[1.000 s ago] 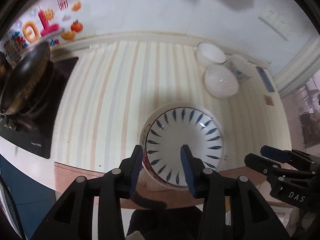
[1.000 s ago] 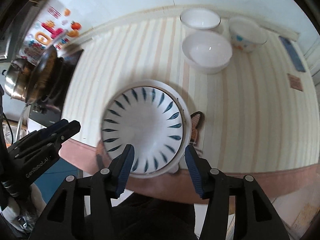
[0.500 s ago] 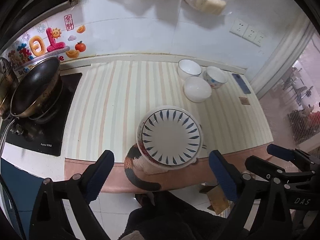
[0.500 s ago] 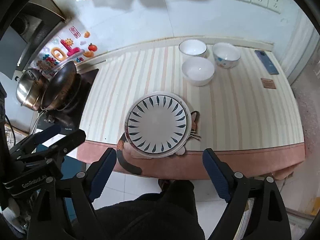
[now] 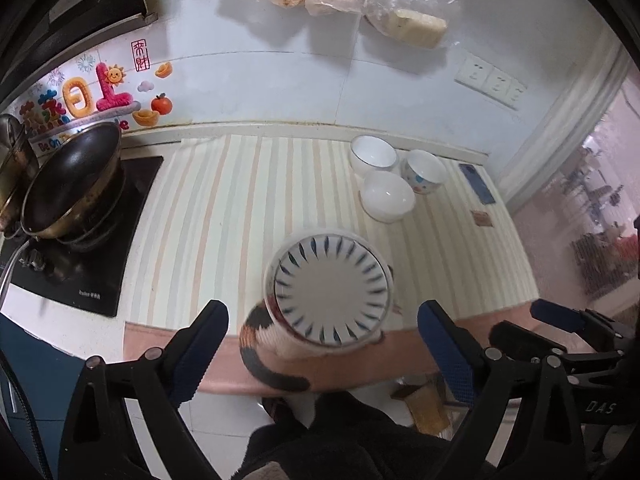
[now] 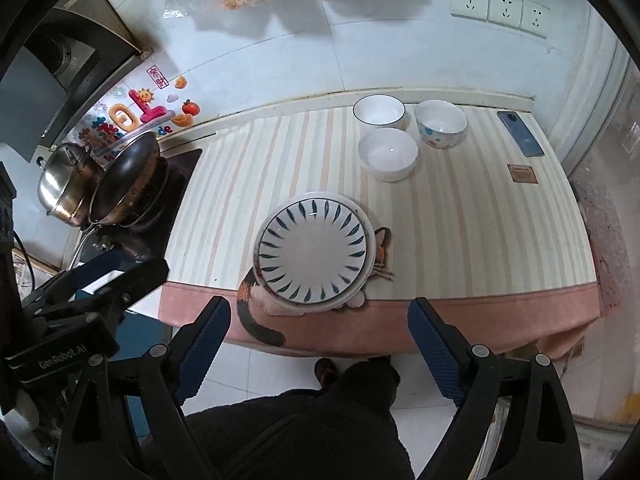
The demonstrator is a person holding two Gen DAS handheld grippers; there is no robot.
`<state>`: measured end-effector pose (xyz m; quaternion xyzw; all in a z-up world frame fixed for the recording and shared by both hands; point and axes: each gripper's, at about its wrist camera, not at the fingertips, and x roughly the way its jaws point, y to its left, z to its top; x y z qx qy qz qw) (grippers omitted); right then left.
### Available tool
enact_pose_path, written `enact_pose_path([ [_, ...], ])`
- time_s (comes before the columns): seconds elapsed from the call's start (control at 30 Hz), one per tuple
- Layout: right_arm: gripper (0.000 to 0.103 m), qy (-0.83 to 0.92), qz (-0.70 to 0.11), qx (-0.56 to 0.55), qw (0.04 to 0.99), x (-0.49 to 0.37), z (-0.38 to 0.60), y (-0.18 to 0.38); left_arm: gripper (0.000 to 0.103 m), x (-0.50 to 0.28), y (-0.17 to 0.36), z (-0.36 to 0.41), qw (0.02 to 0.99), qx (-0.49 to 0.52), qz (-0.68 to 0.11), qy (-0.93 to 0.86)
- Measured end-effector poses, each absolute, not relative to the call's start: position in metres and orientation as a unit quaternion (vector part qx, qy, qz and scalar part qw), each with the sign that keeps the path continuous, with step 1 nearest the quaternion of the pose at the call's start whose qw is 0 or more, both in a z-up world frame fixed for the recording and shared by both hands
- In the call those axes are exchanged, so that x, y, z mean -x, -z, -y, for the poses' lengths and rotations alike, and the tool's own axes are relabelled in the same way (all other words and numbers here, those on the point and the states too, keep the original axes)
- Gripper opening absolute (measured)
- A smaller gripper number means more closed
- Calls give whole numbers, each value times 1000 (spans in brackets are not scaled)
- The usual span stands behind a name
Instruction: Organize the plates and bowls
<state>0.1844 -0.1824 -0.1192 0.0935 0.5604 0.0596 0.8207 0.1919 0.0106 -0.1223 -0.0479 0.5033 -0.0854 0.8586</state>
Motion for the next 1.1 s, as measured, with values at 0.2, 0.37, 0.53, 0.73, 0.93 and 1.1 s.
enact_pose_path([
  [0.2,94,-64,-565,-117,814,-250,228,152,97,-258,144,13,869,45,-491,52],
  [0.37,94,-72,-571,-156,802,-325,282,192,97,-335,185,47,855,52,-514,52],
  [0.53,94,-74,-601,-166,778,-402,325,252,97,-402,233,73,825,71,-557,66],
  [0.73,94,-75,-632,-198,745,-464,357,324,73,-456,293,101,789,62,-606,82],
  [0.93,84,-84,-649,-226,722,-493,363,374,49,-482,338,118,754,80,-644,99],
  [1.1,39,-100,-661,-247,702,-502,357,409,26,-490,359,126,738,96,-660,109],
])
